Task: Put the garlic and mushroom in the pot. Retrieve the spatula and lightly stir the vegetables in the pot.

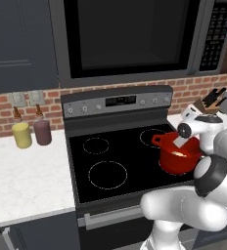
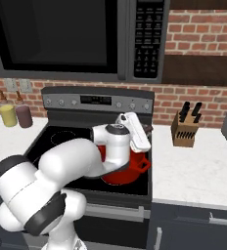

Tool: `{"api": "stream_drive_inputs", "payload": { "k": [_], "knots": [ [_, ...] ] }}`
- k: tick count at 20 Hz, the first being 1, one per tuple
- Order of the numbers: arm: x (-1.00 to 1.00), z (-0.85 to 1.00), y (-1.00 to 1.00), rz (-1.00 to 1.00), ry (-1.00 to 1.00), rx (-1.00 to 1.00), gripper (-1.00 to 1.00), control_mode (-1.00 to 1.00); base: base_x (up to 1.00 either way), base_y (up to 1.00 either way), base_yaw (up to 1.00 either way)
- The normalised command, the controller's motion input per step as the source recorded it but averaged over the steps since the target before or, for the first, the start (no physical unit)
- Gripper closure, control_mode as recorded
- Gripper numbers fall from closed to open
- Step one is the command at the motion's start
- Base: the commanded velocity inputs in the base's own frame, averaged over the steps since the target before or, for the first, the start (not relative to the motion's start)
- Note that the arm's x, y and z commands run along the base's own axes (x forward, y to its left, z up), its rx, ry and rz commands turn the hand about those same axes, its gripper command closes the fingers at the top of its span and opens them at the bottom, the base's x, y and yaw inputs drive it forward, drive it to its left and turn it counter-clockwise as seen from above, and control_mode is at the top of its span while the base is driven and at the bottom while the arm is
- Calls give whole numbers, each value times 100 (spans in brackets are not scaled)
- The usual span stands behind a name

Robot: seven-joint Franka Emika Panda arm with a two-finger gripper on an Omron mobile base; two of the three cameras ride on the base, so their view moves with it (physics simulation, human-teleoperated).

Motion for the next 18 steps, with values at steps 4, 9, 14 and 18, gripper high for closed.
{"api": "stream_drive_inputs", "payload": {
  "k": [4, 9, 14, 18],
  "knots": [
    [10, 0, 5, 11, 13, -31, 100, -100, 0, 0, 0],
    [1, 0, 14, 7, 9, -27, 100, -100, 0, 0, 0],
    [3, -7, 30, 0, 5, -20, 100, -100, 0, 0, 0],
    [23, -8, 50, 0, 6, -18, 100, -100, 0, 0, 0]
  ]
}}
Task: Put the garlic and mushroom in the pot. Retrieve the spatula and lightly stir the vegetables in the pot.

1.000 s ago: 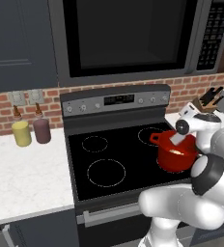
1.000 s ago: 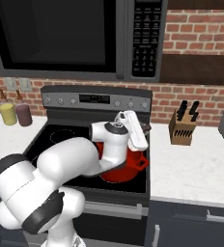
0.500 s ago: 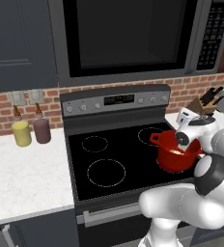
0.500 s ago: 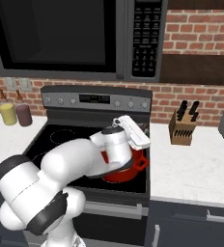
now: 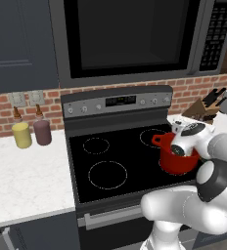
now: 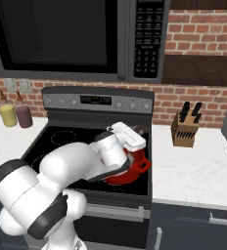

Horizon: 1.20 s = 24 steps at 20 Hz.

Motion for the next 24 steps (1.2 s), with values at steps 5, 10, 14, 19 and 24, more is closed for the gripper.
{"api": "stream_drive_inputs", "payload": {
  "k": [5, 10, 14, 19, 24],
  "knots": [
    [23, -11, 51, 0, 4, -16, 100, -100, 0, 0, 0],
    [7, -7, 40, 0, 0, -10, 100, -100, 0, 0, 0],
    [0, -1, 21, 0, -6, -3, 100, -100, 0, 0, 0],
    [0, 0, 11, 0, -21, 0, 100, -100, 0, 0, 0],
    [4, 0, 9, 0, -19, 0, 100, -100, 0, 0, 0]
  ]
}}
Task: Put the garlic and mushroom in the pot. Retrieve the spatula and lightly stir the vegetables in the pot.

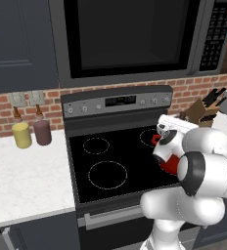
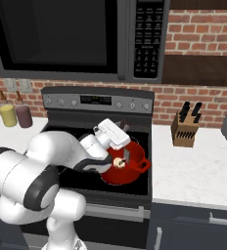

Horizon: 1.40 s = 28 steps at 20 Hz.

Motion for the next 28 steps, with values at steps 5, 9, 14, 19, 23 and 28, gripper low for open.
{"api": "stream_drive_inputs", "payload": {
  "k": [5, 9, 14, 19, 23, 28],
  "knots": [
    [1, 2, 0, 0, -14, 0, 100, -100, 0, 0, 0],
    [0, 22, 0, 0, -7, 0, 100, -100, 0, 0, 0],
    [0, 11, 0, 2, -1, 0, 100, -100, 0, 0, 0],
    [-3, 0, 0, 10, 8, 0, 100, -100, 0, 0, 0],
    [-33, 0, 0, 14, 16, 0, 100, -100, 0, 0, 0],
    [-34, 0, 0, 13, 11, 0, 100, -100, 0, 0, 0]
  ]
}}
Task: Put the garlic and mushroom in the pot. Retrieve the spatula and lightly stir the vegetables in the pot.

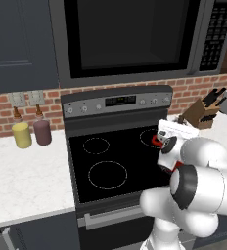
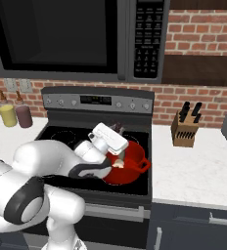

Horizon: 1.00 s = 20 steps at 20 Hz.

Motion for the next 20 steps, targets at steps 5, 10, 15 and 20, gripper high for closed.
{"api": "stream_drive_inputs", "payload": {
  "k": [5, 10, 15, 20],
  "knots": [
    [-4, 0, 0, 11, 18, 0, 100, -100, 0, 0, 0],
    [-5, 0, -11, 8, 12, 0, 100, -100, 0, 0, 0],
    [-24, 0, -37, 3, 3, 0, 100, -100, 0, 0, 0],
    [-20, 0, -49, 0, 0, 0, 100, -100, 0, 0, 0]
  ]
}}
